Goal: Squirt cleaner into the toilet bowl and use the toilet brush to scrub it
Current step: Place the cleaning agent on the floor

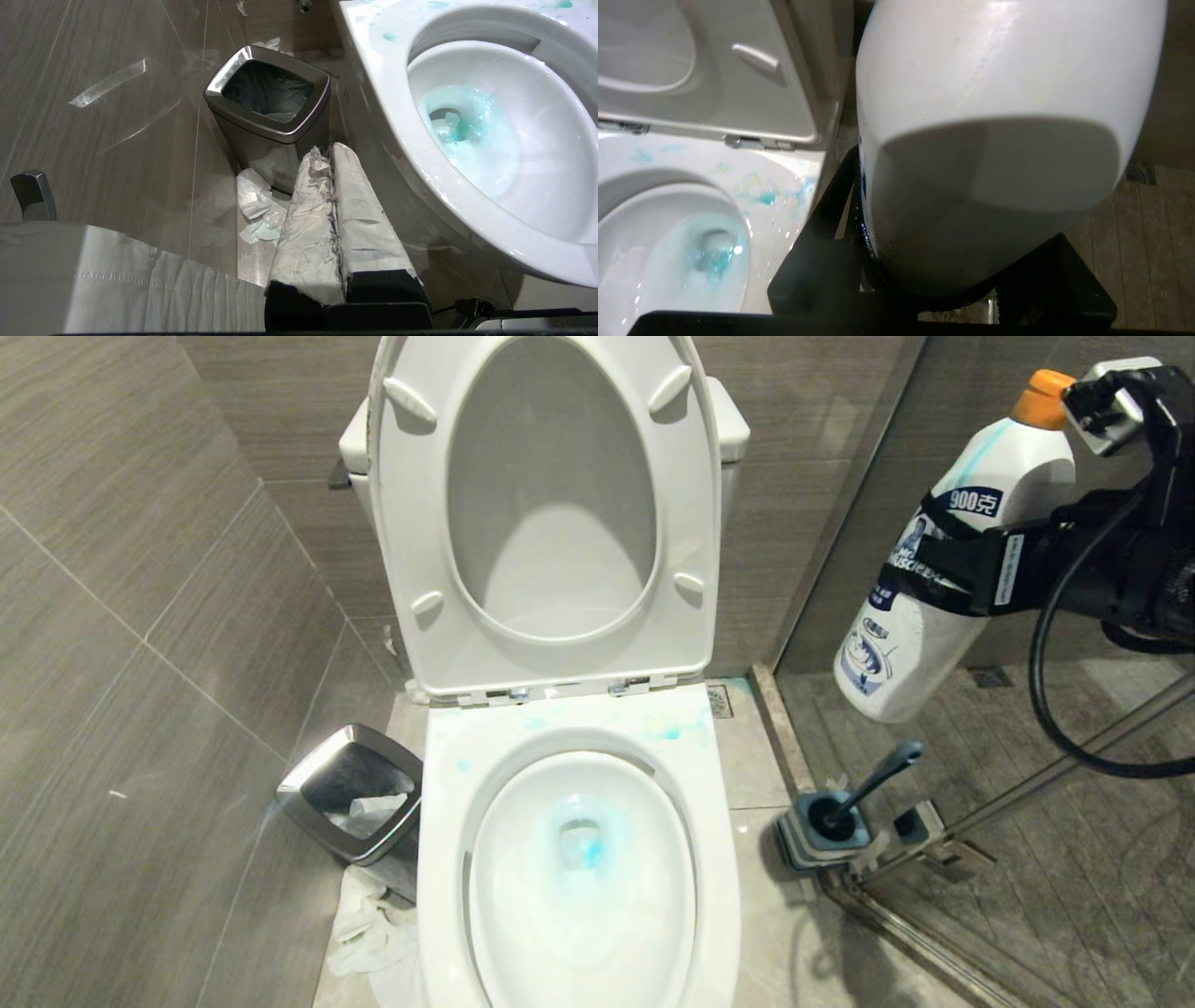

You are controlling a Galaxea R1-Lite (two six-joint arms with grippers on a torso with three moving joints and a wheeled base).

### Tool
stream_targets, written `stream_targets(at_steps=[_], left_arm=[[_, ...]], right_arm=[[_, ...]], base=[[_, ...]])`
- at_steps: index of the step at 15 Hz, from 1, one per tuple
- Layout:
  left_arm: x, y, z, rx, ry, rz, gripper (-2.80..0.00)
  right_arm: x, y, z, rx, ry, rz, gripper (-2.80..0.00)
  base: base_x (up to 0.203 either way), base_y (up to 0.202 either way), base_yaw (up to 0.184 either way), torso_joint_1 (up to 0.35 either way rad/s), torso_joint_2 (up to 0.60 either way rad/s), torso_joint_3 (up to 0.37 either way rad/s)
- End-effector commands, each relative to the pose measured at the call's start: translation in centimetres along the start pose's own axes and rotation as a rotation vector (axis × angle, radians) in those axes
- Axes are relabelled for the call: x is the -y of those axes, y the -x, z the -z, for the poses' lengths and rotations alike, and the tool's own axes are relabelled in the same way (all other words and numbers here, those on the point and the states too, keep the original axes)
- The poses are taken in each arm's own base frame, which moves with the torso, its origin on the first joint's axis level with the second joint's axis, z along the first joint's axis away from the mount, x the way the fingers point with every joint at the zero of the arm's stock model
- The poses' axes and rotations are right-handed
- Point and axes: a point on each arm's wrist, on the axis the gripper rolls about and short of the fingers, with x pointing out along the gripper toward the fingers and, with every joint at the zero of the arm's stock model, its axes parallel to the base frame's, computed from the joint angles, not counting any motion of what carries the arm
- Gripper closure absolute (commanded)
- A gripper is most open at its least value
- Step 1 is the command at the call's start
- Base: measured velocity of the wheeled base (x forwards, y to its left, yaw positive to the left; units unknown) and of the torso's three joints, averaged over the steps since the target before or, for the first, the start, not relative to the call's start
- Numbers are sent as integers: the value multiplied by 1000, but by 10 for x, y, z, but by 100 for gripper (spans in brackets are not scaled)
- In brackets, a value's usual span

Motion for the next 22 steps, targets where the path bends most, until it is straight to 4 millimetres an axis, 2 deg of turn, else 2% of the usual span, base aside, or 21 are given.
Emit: stream_targets(at_steps=[1,3,6,22], left_arm=[[0,0,0,-2,0,0,0],[0,0,0,-2,0,0,0],[0,0,0,-2,0,0,0],[0,0,0,1,-17,16,0]], right_arm=[[1,-28,20,3,-1,26,0],[-2,-43,28,12,-3,26,0],[-5,-54,32,21,6,7,0],[-10,-64,51,-26,46,-19,0]], base=[[0,0,0,0,0,0],[0,0,0,0,0,0],[0,0,0,0,0,0],[0,0,0,0,0,0]])
